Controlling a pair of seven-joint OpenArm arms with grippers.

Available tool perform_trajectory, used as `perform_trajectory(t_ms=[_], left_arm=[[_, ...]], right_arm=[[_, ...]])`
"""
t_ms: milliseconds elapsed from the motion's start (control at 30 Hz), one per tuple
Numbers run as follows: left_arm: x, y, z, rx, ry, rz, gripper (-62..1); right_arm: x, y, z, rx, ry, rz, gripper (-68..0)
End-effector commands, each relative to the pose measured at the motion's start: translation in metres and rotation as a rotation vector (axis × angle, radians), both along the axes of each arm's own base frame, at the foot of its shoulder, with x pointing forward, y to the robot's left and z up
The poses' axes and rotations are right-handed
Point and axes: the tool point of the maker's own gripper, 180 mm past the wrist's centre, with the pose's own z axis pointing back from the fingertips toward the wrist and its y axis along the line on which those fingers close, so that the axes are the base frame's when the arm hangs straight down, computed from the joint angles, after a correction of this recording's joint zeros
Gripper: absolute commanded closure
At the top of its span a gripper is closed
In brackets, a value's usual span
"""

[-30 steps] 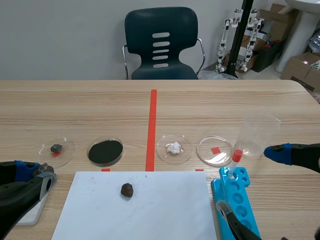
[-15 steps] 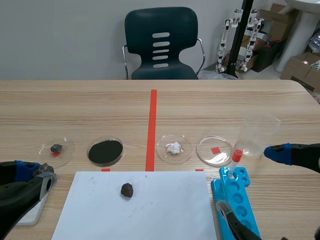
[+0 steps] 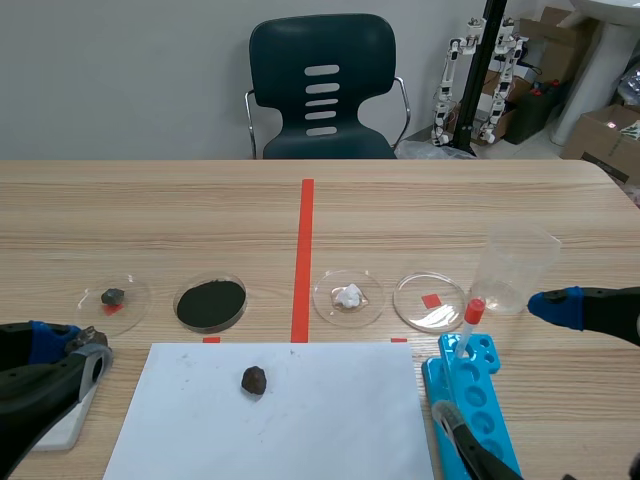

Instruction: Rub the mineral on the streak plate below the first streak

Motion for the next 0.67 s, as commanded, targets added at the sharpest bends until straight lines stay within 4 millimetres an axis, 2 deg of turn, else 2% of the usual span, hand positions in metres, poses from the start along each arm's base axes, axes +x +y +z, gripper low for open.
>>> perform_trajectory(t_ms=[0,633], left_arm=[[0.0028,-0.0039,0.0082,-0.018,-0.028,-0.005,-2.6],[0.0037,-0.0043,0.0100,-0.023,-0.037,-0.005,-2.6]], right_arm=[[0.0037,-0.0004,0.0055,0.010,-0.022,-0.005,-63.8],[0.0037,-0.0004,0.0055,0.010,-0.022,-0.005,-63.8]])
